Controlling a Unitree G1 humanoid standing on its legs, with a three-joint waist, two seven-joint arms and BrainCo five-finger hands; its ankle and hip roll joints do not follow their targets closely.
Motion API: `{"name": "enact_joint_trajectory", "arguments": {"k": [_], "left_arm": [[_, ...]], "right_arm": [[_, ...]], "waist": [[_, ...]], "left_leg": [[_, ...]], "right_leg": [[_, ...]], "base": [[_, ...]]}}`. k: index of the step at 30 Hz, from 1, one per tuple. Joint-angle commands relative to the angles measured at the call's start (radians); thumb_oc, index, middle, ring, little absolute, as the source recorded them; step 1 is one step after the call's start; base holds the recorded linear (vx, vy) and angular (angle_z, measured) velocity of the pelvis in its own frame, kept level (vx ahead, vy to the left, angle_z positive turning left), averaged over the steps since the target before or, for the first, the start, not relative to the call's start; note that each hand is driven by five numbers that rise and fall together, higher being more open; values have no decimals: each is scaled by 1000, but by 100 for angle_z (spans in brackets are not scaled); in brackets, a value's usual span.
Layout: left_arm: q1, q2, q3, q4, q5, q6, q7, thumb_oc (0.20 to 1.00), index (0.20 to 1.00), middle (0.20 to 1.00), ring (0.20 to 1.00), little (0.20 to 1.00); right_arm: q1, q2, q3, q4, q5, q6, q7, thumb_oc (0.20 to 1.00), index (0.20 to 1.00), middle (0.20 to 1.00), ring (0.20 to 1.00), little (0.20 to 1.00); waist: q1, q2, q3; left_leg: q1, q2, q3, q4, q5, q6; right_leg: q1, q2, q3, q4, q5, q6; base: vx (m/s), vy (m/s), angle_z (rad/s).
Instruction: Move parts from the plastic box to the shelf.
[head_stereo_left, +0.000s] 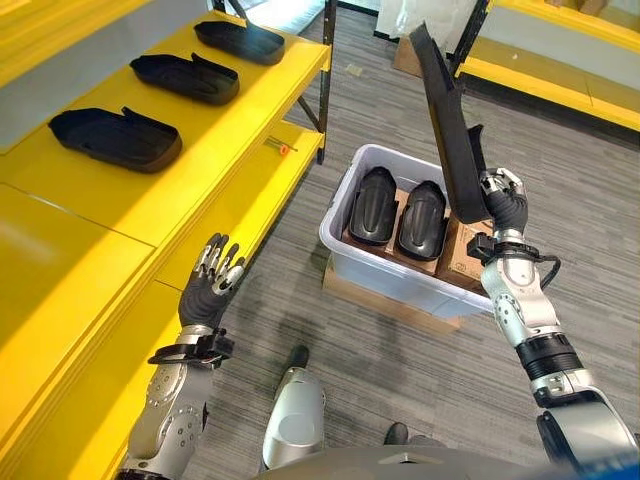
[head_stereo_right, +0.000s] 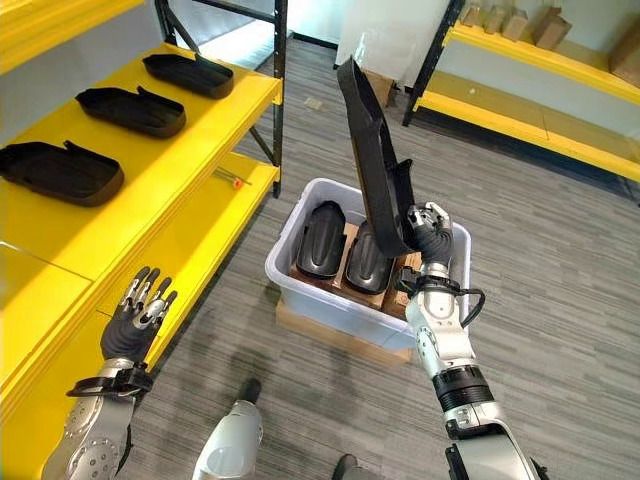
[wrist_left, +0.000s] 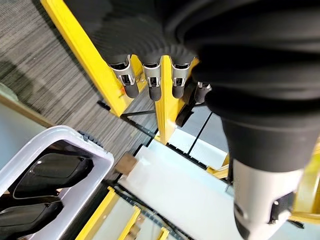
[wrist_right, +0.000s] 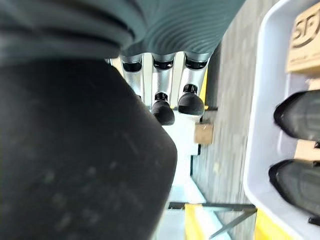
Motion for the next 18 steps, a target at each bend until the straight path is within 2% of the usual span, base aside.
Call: {"name": "enact_joint_trajectory", "arguments": {"k": [1,2,4,5,6,7,8,9,10,11,12,13,15,16,18], "left_arm": [[32,32,-6,-9,24,-18,-29,1000,1000,1000,1000,1000],[31,32,-6,-9,24,-18,-29,1000,1000,1000,1000,1000],[45,19,-4,4,21,-13,-35,1000,1000,1000,1000,1000],[44,18,-5,4,21,-13,-35,1000,1000,1000,1000,1000],[44,13,-7,13,23,-12,-37,1000,1000,1000,1000,1000],[36,9,-10,20,28,-9,-34,1000,1000,1000,1000,1000],[32,-1,-11,27,26,-8,-31,1000,1000,1000,1000,1000],[28,-18,-12,50,26,-6,-29,1000,1000,1000,1000,1000],[28,-18,-12,50,27,-6,-29,1000,1000,1000,1000,1000],[24,-28,-7,61,30,-6,-29,1000,1000,1000,1000,1000],[25,-28,-8,61,30,-6,-29,1000,1000,1000,1000,1000],[25,-34,-8,55,26,-10,-34,1000,1000,1000,1000,1000],[14,-36,-14,44,21,-15,-32,1000,1000,1000,1000,1000],[6,-31,-18,43,22,-13,-32,1000,1000,1000,1000,1000],[9,-39,-15,40,17,-10,-32,1000,1000,1000,1000,1000]], "right_arm": [[-33,-4,-46,-39,6,-89,10,200,200,200,200,200],[-33,-5,-46,-39,6,-89,10,200,200,200,200,200],[-51,-4,-38,-31,9,-94,10,200,200,200,200,200],[-52,-5,-39,-30,9,-94,10,200,200,200,200,200],[-58,-7,-39,-23,12,-95,9,200,200,200,200,200],[-60,-17,-46,-25,16,-97,9,200,200,200,200,200],[-62,-29,-47,-29,14,-95,7,200,200,200,200,200],[-40,-40,-55,-41,9,-91,5,200,200,200,200,200],[-38,-39,-55,-43,9,-90,5,200,200,200,200,200],[10,-52,-76,-77,-2,-86,9,200,200,200,200,200],[13,-52,-77,-81,-3,-85,8,200,200,200,200,200],[45,-57,-95,-98,-7,-82,16,200,200,200,200,200],[64,-56,-112,-110,-12,-83,13,200,200,200,200,200],[81,-50,-120,-117,-10,-83,7,200,200,200,200,200],[115,-46,-138,-135,-1,-81,8,200,200,200,200,200]], "waist": [[21,4,-52],[19,7,-54],[35,15,-39],[33,18,-40],[37,20,-34],[32,24,-20],[18,22,-10],[-7,2,-6],[-4,-2,-5],[-19,-9,2],[-17,-9,1],[-17,-14,-2],[-21,-16,-9],[-30,-5,-18],[-41,6,-48]], "left_leg": [[24,116,-9,-192,185,-39],[22,117,-12,-194,189,-39],[22,132,-48,-237,246,-51],[19,134,-52,-239,251,-50],[16,134,-51,-250,269,-54],[-12,141,-1,-248,282,-47],[-31,155,77,-232,272,-24],[-33,199,250,-195,224,-1],[-31,197,255,-192,220,0],[-31,239,328,-112,199,0],[-33,239,328,-105,193,0],[-9,228,305,-18,127,1],[15,209,282,34,53,-3],[33,208,290,-20,72,-9],[64,196,314,-95,70,-7]], "right_leg": [[-30,41,7,236,-225,-83],[-31,44,4,233,-220,-82],[-37,73,-25,252,-235,-107],[-38,76,-28,248,-229,-107],[-40,76,-39,252,-236,-114],[-50,74,-67,259,-233,-123],[-62,65,-88,267,-224,-124],[-66,35,-112,263,-222,-115],[-66,31,-108,266,-225,-114],[-74,1,-133,267,-193,-103],[-74,0,-132,268,-194,-102],[-70,-32,-142,257,-174,-96],[-49,-66,-155,242,-161,-89],[-33,-74,-171,234,-160,-81],[-16,-89,-190,222,-149,-63]], "base": [[-40,-63,30],[-55,-86,39],[-124,-97,36],[-137,-53,40],[-139,3,51],[-200,20,55],[-221,27,58],[-130,22,71],[-166,43,82],[-98,49,76],[-165,112,86],[-56,109,63],[-8,186,49],[75,265,56],[124,237,64]]}}
